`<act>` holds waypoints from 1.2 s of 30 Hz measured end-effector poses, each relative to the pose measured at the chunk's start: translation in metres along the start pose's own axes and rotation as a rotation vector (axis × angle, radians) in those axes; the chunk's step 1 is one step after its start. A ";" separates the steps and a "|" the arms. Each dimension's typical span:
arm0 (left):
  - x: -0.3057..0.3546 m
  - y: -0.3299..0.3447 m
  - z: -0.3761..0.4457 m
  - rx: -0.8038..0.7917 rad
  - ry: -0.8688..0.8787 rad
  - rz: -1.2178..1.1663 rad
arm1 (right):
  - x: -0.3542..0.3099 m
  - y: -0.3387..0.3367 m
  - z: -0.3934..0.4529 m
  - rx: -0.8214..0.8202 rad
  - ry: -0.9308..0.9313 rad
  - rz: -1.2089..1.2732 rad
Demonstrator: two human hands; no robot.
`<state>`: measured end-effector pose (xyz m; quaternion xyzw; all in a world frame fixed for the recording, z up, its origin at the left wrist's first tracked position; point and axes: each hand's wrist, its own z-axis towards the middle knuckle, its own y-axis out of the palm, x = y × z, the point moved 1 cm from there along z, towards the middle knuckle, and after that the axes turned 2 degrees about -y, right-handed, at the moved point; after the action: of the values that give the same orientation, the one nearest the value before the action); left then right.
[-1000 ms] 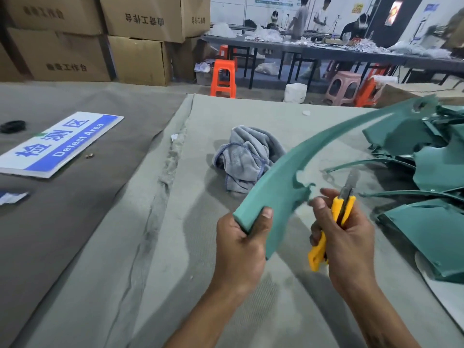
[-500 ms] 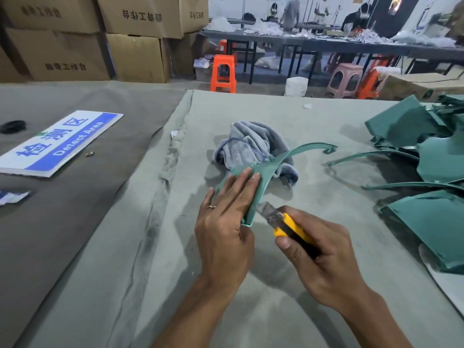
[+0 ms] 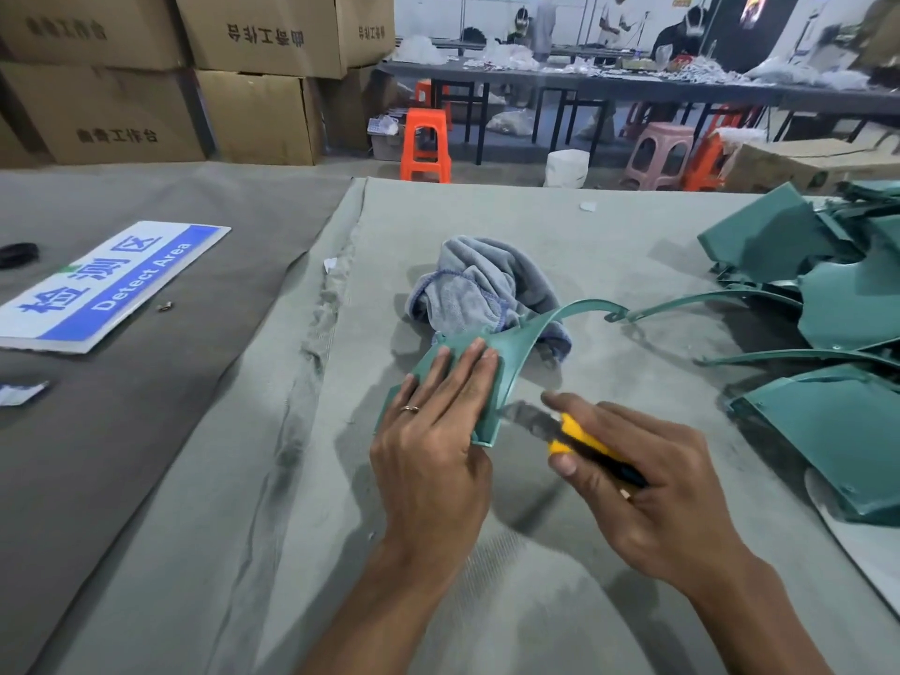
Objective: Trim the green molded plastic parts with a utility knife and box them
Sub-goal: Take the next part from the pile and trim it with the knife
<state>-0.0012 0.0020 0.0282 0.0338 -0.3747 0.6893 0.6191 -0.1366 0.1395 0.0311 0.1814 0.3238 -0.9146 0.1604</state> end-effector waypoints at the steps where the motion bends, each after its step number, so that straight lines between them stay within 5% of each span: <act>1: 0.000 0.000 0.000 0.002 0.003 -0.001 | 0.000 0.000 -0.001 -0.038 -0.016 0.032; 8: -0.004 0.002 -0.001 0.016 0.059 0.007 | 0.009 0.000 0.003 0.228 0.138 -0.308; 13: -0.008 0.007 -0.004 0.054 0.121 -0.068 | 0.003 0.002 0.002 0.092 0.010 -0.130; 20: -0.013 0.002 -0.002 0.077 0.271 -0.071 | 0.024 -0.011 0.005 0.367 0.428 -0.527; 26: -0.010 -0.001 -0.001 0.141 0.337 -0.036 | 0.020 -0.012 0.005 0.383 0.230 -0.413; 33: -0.010 -0.005 0.000 0.183 0.375 -0.058 | 0.059 -0.026 -0.005 0.416 0.773 -0.357; 36: -0.009 -0.005 -0.001 0.185 0.372 -0.049 | 0.056 -0.030 -0.005 0.554 0.686 -0.332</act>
<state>0.0054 -0.0052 0.0254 -0.0283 -0.1883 0.7000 0.6883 -0.1975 0.1545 0.0191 0.4548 0.1263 -0.8672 -0.1585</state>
